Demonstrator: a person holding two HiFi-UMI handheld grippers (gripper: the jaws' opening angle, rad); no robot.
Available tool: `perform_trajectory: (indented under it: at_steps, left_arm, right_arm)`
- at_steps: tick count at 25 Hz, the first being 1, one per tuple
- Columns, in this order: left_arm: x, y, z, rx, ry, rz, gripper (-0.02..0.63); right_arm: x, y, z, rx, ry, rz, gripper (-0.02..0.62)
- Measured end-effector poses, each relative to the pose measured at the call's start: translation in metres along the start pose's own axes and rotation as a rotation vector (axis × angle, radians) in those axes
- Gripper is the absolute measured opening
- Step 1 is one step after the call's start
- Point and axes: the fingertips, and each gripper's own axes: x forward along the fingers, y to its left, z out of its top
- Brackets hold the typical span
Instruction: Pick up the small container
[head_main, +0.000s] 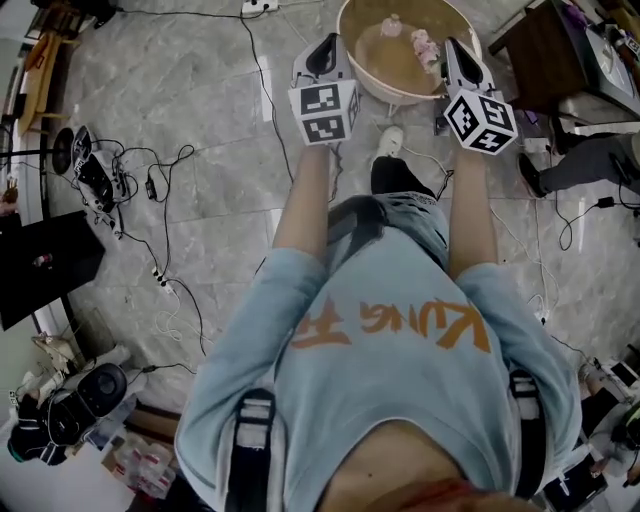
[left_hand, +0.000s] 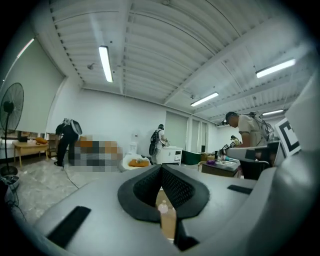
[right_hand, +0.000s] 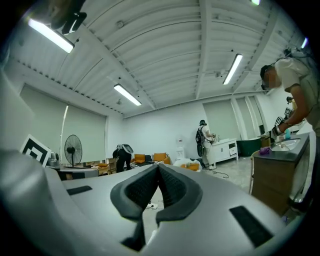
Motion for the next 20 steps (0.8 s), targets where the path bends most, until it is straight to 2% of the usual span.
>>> perform_trajectory:
  at_steps: [3,5,8,12,14,16,18,20]
  left_arm:
    - [0.036,-0.016,-0.005,0.017,0.029,-0.022,0.023]
    - [0.063,-0.020,-0.009,0.013,0.053,-0.023,0.025]
    - [0.105,-0.025,-0.016,0.007,0.099,-0.003,0.024]
    - [0.176,-0.048,-0.032,0.136,0.166,-0.025,0.023]
    - [0.222,-0.053,-0.052,0.105,0.193,-0.038,0.023]
    - [0.259,-0.059,-0.065,0.052,0.228,-0.045,0.023]
    - [0.286,-0.065,-0.068,0.055,0.249,-0.046,0.023]
    - [0.305,-0.065,-0.062,0.052,0.250,-0.034,0.023]
  right_arm:
    - [0.013,-0.046,-0.009,0.040,0.017,-0.058,0.011]
    - [0.029,-0.066,-0.016,-0.019,0.057,-0.071,0.011]
    - [0.058,-0.079,-0.014,-0.137,0.104,-0.020,0.011]
    - [0.106,-0.122,-0.026,-0.130,0.133,0.007,0.011]
    - [0.139,-0.152,-0.045,-0.132,0.150,0.002,0.011]
    - [0.164,-0.176,-0.055,-0.191,0.186,0.014,0.011]
    - [0.182,-0.193,-0.056,-0.232,0.208,0.040,0.011]
    - [0.200,-0.202,-0.053,-0.226,0.201,0.060,0.011]
